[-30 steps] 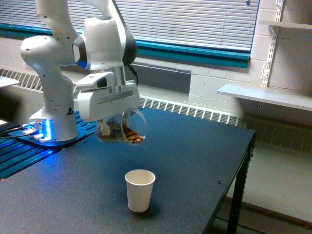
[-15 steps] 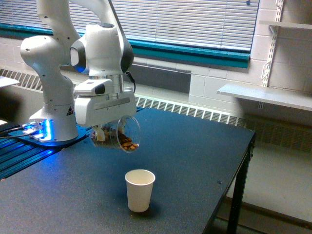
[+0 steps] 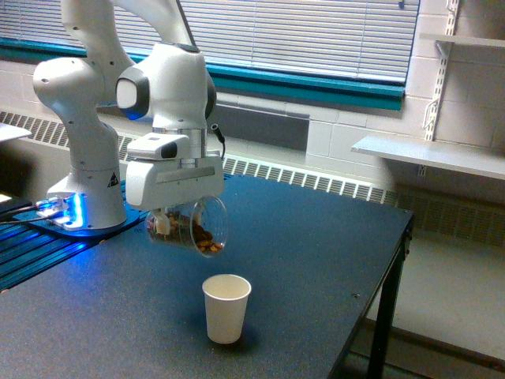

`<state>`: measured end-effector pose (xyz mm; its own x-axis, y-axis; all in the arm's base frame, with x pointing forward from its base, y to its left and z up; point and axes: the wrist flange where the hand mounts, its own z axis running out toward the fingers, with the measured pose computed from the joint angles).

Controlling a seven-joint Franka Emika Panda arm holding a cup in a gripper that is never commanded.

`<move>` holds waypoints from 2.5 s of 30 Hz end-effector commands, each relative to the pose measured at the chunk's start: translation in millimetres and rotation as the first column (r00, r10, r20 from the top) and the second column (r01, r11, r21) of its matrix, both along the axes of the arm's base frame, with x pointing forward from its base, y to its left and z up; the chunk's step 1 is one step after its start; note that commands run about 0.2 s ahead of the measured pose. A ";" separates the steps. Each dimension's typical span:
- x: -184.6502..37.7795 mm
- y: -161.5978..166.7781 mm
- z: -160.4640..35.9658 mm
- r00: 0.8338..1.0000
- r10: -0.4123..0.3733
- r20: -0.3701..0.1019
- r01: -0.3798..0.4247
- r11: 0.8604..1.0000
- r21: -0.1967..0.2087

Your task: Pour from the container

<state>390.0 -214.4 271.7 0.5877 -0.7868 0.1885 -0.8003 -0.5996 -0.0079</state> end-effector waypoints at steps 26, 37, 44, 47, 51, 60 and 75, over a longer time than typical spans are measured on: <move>24.2 -2.2 -3.6 0.993 -0.061 -0.099 0.054 0.996 -0.078; 25.1 -0.9 -7.9 0.987 -0.054 -0.149 0.040 0.994 -0.100; 28.1 1.3 -8.5 0.985 -0.054 -0.165 0.036 0.993 -0.110; 30.0 2.1 -8.4 0.984 -0.053 -0.171 0.033 0.993 -0.114; 33.1 3.7 -8.2 0.982 -0.051 -0.180 0.029 0.992 -0.120; 36.9 7.0 -8.4 0.976 -0.051 -0.213 0.022 0.990 -0.136; 42.5 12.7 -8.8 0.962 -0.069 -0.264 0.026 0.987 -0.161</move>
<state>425.5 -206.5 260.6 0.6025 -0.7857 0.1403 -0.7837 -0.5492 0.2902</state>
